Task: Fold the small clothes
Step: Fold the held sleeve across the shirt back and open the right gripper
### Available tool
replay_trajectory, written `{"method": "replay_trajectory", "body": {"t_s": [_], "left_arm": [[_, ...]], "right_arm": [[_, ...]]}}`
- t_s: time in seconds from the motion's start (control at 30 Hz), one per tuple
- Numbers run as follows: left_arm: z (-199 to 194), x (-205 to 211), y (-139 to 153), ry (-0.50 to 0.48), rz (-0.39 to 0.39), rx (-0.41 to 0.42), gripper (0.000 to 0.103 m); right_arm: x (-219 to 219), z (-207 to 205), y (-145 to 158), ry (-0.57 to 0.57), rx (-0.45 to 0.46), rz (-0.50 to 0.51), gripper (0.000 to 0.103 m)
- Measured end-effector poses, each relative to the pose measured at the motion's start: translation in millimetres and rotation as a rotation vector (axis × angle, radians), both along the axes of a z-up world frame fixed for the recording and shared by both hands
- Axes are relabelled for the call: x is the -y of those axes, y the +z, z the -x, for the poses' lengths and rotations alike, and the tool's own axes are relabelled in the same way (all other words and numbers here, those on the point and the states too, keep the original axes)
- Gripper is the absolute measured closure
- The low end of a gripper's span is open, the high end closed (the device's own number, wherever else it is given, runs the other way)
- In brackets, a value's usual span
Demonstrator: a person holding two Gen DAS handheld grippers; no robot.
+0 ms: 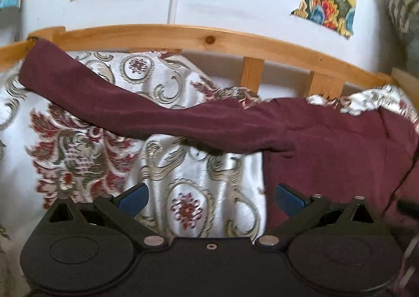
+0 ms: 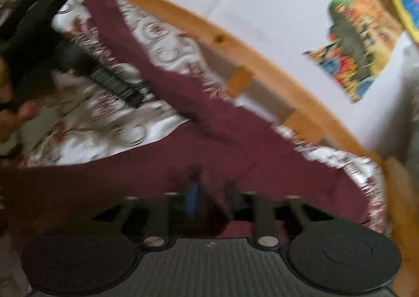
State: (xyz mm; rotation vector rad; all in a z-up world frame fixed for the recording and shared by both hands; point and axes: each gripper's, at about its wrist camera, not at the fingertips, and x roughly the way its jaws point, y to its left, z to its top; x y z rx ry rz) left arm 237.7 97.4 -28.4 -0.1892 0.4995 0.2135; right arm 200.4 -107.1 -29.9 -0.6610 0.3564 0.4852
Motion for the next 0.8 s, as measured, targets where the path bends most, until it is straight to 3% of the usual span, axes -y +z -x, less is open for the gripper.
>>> {"method": "replay_trajectory", "body": {"t_s": [0.03,0.13,0.3,0.37,0.6,0.73,0.77,0.8], "left_arm": [[-1,-1,-1,-0.012,0.023,0.013,0.001],[-5,-4,-4,-0.059,0.101,0.044,0.001],[-13,7,-13,-0.17,0.161,0.037,0.001],[-12,17,-22,-0.236,0.159,0.014,0.001],[-12,59,-44,-0.393,0.023,-0.068,0.001],[-16,72,-56,-0.414,-0.026,-0.119,0.001],[-17,74,-59,-0.414,-0.041,-0.136,0.001],[-19,77,-62,-0.415,-0.06,-0.151,0.001]], "right_arm": [[1,-1,1,0.018,-0.014,-0.011,0.029],[16,8,3,0.055,-0.045,-0.035,0.015],[63,-2,17,-0.058,-0.084,-0.07,0.012],[91,-23,27,-0.127,-0.144,-0.079,0.013],[175,-136,68,-0.433,-0.281,-0.13,0.022],[205,-188,67,-0.496,-0.342,-0.139,0.03],[211,-199,64,-0.502,-0.357,-0.16,0.032],[216,-205,59,-0.514,-0.369,-0.182,0.045]]}}
